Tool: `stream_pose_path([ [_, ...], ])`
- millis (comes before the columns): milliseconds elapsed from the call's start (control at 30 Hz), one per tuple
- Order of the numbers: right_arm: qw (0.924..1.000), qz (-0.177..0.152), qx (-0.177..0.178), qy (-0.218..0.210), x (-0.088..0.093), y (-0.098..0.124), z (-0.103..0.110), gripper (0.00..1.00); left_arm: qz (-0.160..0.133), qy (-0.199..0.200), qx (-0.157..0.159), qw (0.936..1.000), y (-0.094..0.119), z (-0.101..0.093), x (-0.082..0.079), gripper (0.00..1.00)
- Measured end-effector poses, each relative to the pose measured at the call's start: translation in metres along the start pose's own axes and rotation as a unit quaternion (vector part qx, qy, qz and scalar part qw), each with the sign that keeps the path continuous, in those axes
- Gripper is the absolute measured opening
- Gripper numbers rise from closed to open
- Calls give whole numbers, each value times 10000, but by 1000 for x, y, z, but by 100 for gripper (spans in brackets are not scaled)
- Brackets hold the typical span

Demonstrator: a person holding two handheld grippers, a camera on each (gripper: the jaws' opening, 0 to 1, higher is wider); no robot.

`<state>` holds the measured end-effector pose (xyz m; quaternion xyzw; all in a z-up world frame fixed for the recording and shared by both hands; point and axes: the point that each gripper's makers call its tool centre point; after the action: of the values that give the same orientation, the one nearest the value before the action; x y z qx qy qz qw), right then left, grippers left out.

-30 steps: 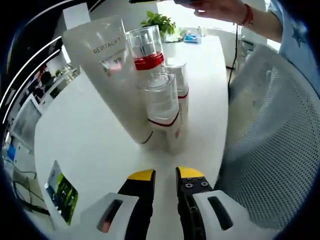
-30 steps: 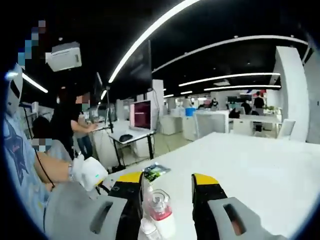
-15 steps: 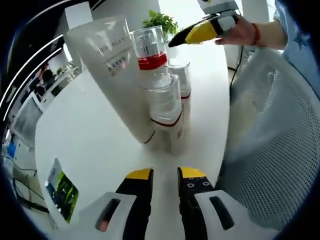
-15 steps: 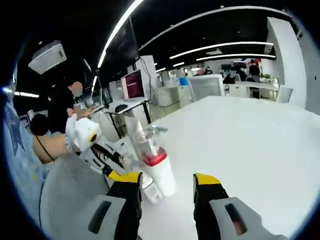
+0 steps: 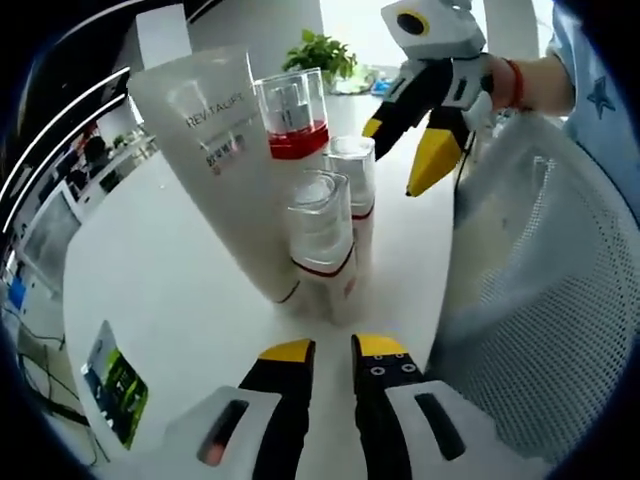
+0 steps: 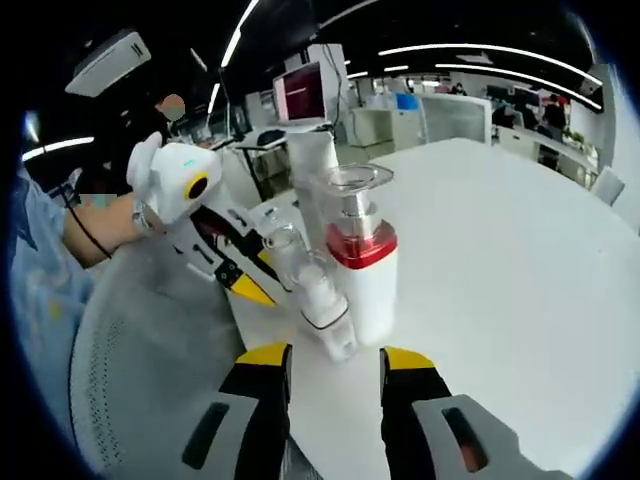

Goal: Arrange the skincare products in the storage area until every visible bottle or jar stands upright without overlapping.

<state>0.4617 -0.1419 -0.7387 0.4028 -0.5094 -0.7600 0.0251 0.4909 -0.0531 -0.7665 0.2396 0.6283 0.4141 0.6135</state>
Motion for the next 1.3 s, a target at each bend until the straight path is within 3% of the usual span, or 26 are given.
stream_pose_path([
  [67,10000,39,16,-43,-4,-6,4,27,13,30,46,10000,2,0,-4,21],
  [167,9993,204,33,-321,-1,-11,6,26,780,522,158,9955,5,2,6,20],
  [233,9992,198,93,-333,0,-16,6,26,924,603,-33,9939,5,9,5,20],
  [333,9989,331,264,-191,8,-22,6,24,544,869,-287,9943,1,16,-7,16],
  [467,9986,443,278,-35,15,-28,7,20,61,897,9,9960,-8,3,-8,8],
  [533,9987,351,352,133,10,-28,5,19,133,1003,195,9947,-9,-3,-1,7],
  [600,9989,333,308,117,9,-28,6,15,229,872,150,9958,-8,-2,1,9],
  [667,9994,278,207,61,6,-29,10,15,110,875,133,9960,-6,0,-2,11],
  [767,9993,259,260,123,5,-29,9,17,-136,1194,306,9923,-4,-2,-11,13],
  [900,9990,214,327,194,4,-29,7,15,-213,1040,245,9940,-7,-5,-17,14],
  [1000,9991,222,299,193,3,-30,8,12,-46,884,146,9960,-11,-5,-12,16],
  [1100,9986,221,399,281,2,-30,6,9,93,909,9,9958,-16,0,-8,14],
  [1300,9987,140,447,223,-2,-32,4,6,71,894,-5,9960,-17,-1,-11,13],
])
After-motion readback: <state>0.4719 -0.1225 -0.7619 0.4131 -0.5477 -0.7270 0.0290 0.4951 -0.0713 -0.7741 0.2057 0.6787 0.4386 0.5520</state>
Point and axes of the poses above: the point that each gripper's makers call its tool centre point, and the gripper's own axes: y roughly backward along the fingers, z roughly to its left, x roughly out of its underside, and after that the axes turned 8 degrees about z, right-handed
